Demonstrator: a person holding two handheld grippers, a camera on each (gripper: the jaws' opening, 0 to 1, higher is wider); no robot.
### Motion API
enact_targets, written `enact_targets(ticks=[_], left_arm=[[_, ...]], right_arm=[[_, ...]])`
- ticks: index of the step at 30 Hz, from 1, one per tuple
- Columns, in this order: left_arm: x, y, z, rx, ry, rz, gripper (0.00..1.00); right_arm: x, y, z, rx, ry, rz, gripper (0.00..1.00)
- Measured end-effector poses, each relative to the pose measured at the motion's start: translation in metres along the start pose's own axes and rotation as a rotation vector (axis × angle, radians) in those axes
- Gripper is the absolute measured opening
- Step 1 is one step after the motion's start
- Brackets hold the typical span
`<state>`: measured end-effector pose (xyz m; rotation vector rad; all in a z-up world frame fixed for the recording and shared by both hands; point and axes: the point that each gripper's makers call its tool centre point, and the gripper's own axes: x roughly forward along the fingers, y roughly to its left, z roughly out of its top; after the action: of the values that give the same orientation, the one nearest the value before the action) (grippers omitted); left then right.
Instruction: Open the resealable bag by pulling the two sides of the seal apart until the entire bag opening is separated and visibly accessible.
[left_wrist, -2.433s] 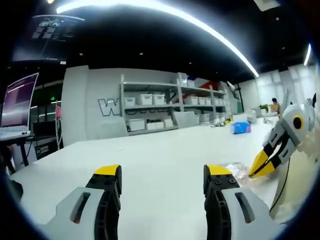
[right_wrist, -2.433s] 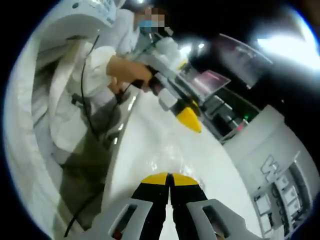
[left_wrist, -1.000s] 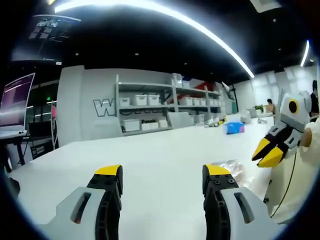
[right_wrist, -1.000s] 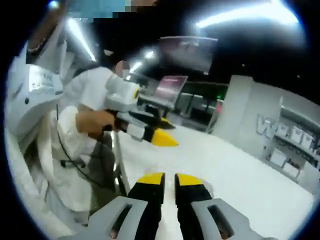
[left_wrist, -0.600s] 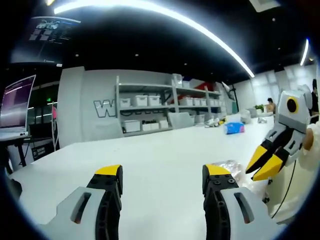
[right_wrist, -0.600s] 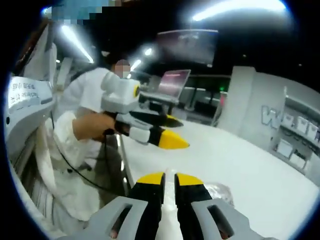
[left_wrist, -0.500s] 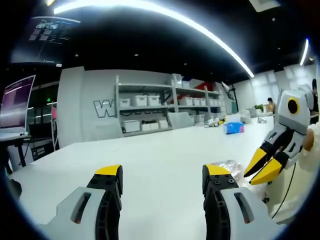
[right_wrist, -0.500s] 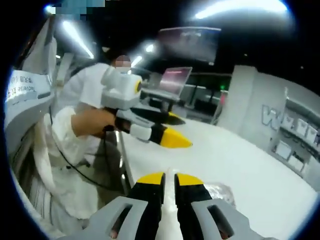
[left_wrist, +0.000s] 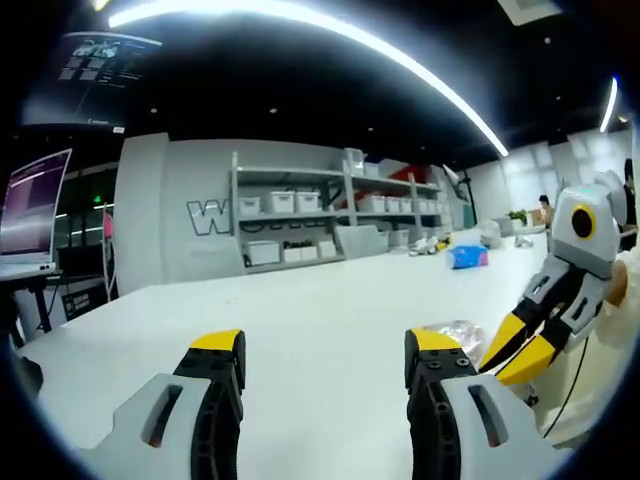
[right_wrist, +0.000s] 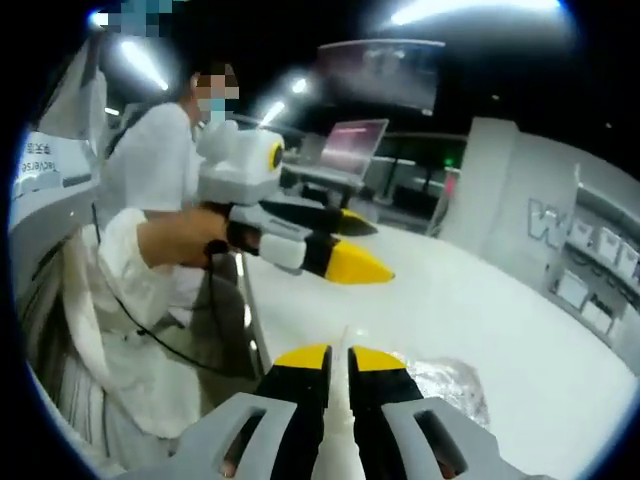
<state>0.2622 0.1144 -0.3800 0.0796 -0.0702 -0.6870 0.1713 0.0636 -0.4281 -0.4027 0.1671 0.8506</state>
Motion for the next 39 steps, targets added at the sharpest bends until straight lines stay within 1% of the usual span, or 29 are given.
enact_targets(ticks=[3,7,9,17,20,22,27,32,39], left_arm=[[0.0,0.0,0.0,0.004,0.002,0.0,0.63],[0.0,0.001,0.0,0.002,-0.001,0.004,0.63],[0.0,0.002,0.0,0.001,-0.001,0.005,0.63],[0.0,0.001,-0.001,0.002,0.003,0.004,0.63],[-0.001,0.002,-0.001,0.003,0.002,0.005,0.63],[-0.001,0.002,-0.001,0.002,0.001,0.006,0.63],[-0.001,0.002,-0.003,0.001,0.005,0.006,0.63],[-0.001,0.0,-0.004,0.0,0.007,0.001,0.63],[-0.001,0.0,-0.004,-0.002,0.008,-0.001,0.63]], right_arm=[[0.0,-0.002,-0.003,0.001,0.008,-0.007,0.04],[-0.001,-0.003,-0.003,0.01,0.003,-0.01,0.03],[-0.001,-0.004,-0.006,0.004,0.014,-0.014,0.03],[0.0,-0.002,-0.01,0.002,0.025,-0.009,0.03],[0.001,-0.004,-0.017,0.0,0.041,-0.01,0.02],[0.001,-0.004,-0.02,0.017,0.041,-0.005,0.02],[0.002,-0.006,-0.021,0.041,0.039,-0.003,0.01],[0.002,-0.008,-0.023,0.106,0.035,0.008,0.01],[0.002,-0.009,-0.024,0.124,0.04,0.001,0.0]])
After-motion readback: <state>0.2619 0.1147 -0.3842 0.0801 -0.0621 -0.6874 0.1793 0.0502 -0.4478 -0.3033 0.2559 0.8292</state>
